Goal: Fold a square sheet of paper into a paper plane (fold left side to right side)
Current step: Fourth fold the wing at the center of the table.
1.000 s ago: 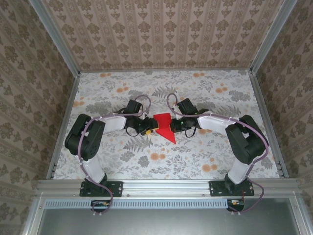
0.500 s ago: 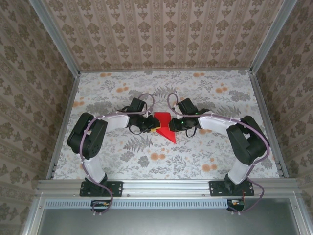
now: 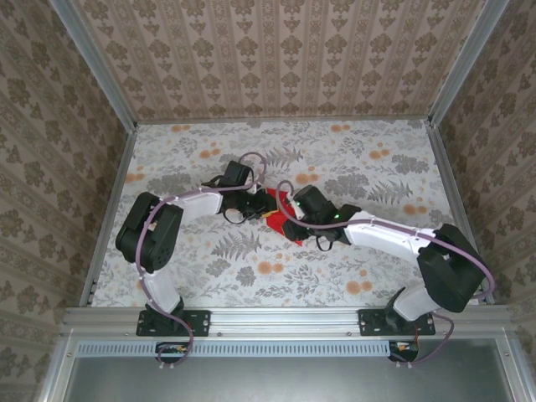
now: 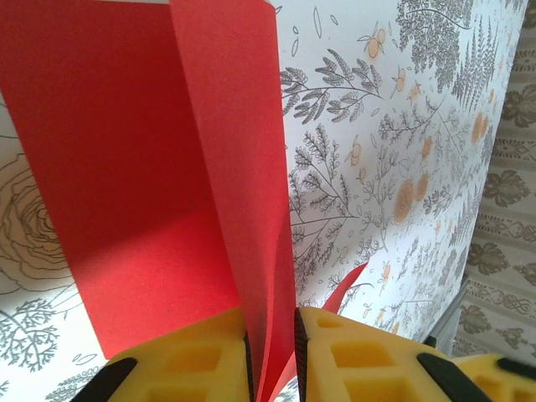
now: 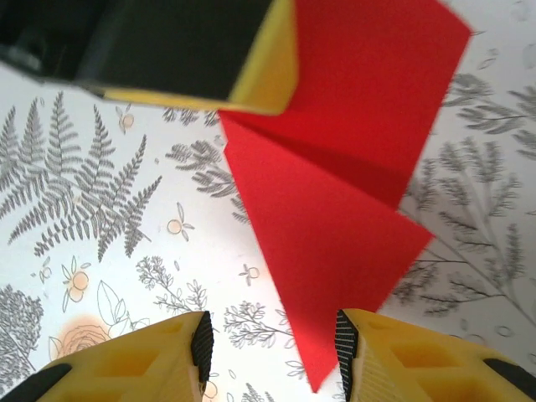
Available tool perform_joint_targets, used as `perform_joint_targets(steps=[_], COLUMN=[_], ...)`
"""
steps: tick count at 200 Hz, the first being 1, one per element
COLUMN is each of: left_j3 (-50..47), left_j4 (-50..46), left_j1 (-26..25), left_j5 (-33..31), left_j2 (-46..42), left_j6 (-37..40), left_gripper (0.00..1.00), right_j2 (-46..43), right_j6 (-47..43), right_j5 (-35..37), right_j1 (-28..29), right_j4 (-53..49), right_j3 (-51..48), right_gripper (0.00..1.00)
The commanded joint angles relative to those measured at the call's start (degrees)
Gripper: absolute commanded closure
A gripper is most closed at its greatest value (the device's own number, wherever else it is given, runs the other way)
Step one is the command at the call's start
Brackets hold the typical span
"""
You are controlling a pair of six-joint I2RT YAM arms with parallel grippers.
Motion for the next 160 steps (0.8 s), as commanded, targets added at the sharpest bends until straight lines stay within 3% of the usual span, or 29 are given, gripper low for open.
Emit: perform_joint_targets(steps=[1, 94, 135, 160], left_j3=[1.9, 3.1, 3.4, 3.5], left_j4=[-1.4, -1.6, -2.2, -2.9], left_j1=[-0.3, -0.3, -0.3, -0.3], left_j5=[0.4, 0.4, 0.2, -0.1], left_j2=[-1.5, -0.7, -0.6, -0.8], left_j6=[-1.0, -2.3, -2.1, -1.6], left_gripper=[0.79, 0.85, 0.84, 0.81], right_j2=[3.7, 11.7, 13.2, 13.5], right_j6=[-2.0, -4.7, -4.2, -3.9], right_j5=[5.5, 11.2, 11.3, 11.4], right_j1=[1.7, 4.3, 4.2, 4.2], right_j4=[1.4, 1.8, 1.8, 1.3], right_j3=[0.0, 3.8, 4.5, 4.9], right_gripper=[0.54, 0.56, 0.65, 0.76])
